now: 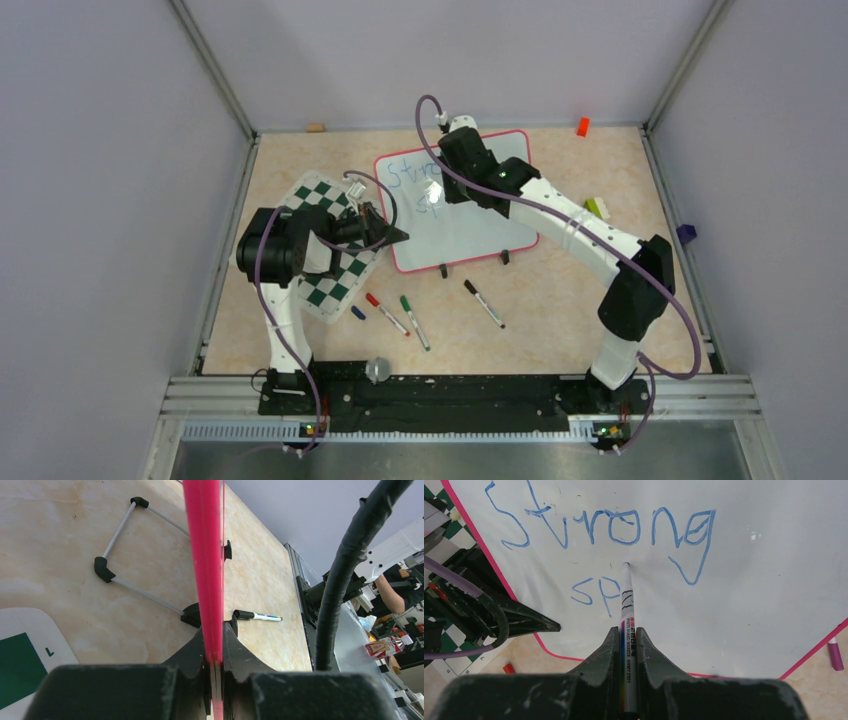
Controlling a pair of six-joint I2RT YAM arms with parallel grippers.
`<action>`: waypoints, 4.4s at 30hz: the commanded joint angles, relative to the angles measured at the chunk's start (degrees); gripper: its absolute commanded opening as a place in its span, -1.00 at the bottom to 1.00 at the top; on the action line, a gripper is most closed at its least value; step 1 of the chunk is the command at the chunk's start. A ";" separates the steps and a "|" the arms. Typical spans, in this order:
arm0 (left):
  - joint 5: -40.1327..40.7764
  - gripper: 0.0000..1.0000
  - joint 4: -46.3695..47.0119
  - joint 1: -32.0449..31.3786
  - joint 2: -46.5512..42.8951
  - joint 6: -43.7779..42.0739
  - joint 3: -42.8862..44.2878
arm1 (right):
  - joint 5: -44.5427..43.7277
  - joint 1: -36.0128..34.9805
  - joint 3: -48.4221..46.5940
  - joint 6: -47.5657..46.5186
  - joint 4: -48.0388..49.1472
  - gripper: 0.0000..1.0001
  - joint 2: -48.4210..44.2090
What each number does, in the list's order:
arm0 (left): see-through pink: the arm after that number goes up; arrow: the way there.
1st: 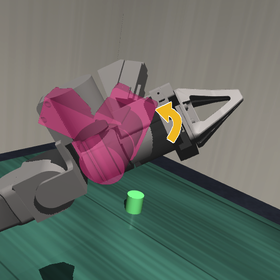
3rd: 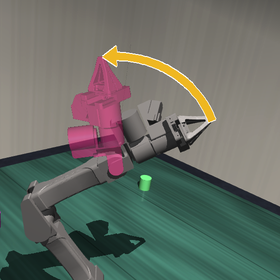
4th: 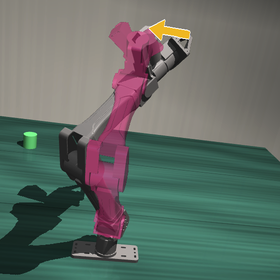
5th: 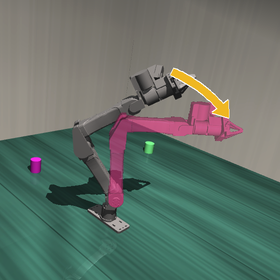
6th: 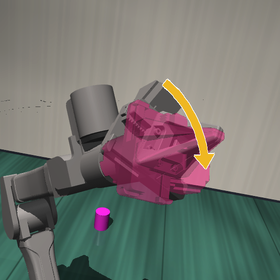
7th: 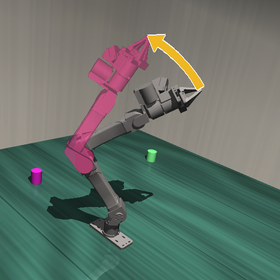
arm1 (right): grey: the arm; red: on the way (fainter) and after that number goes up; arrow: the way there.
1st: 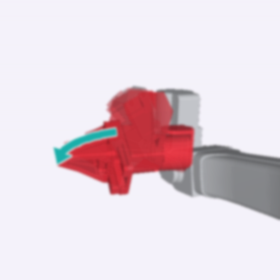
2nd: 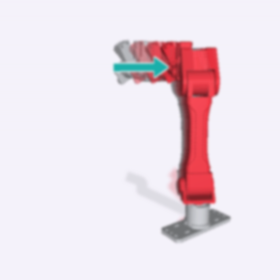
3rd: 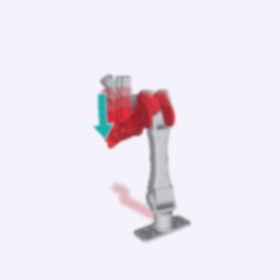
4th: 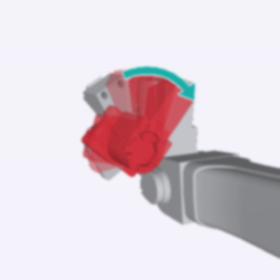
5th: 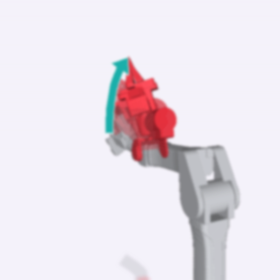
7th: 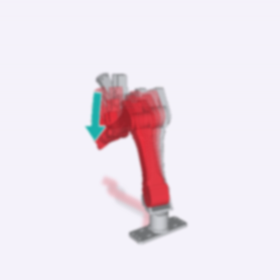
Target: Write a sentence on the whiteboard
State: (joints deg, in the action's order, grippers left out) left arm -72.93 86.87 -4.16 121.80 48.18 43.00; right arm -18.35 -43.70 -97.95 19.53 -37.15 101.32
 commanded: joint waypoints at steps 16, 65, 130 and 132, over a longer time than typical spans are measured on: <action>4.12 -1.00 5.94 1.70 -0.15 -3.75 0.24 | 0.74 0.28 0.14 -0.59 2.27 -1.00 -3.59; 4.03 -1.00 5.94 1.71 -0.37 -4.06 -0.01 | -0.98 0.04 -1.81 -1.42 1.59 -1.00 0.84; 4.08 -1.00 5.94 1.70 -0.39 -4.03 0.03 | -0.29 -2.07 5.93 -1.28 2.25 -1.00 -7.02; 4.07 -1.00 5.94 1.69 -0.46 -4.06 0.05 | -0.34 -2.16 6.02 -1.18 2.42 -1.00 -6.80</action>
State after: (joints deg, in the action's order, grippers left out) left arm -73.01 86.96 -4.16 121.80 48.07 43.00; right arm -18.22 -44.95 -92.14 17.80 -35.81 96.60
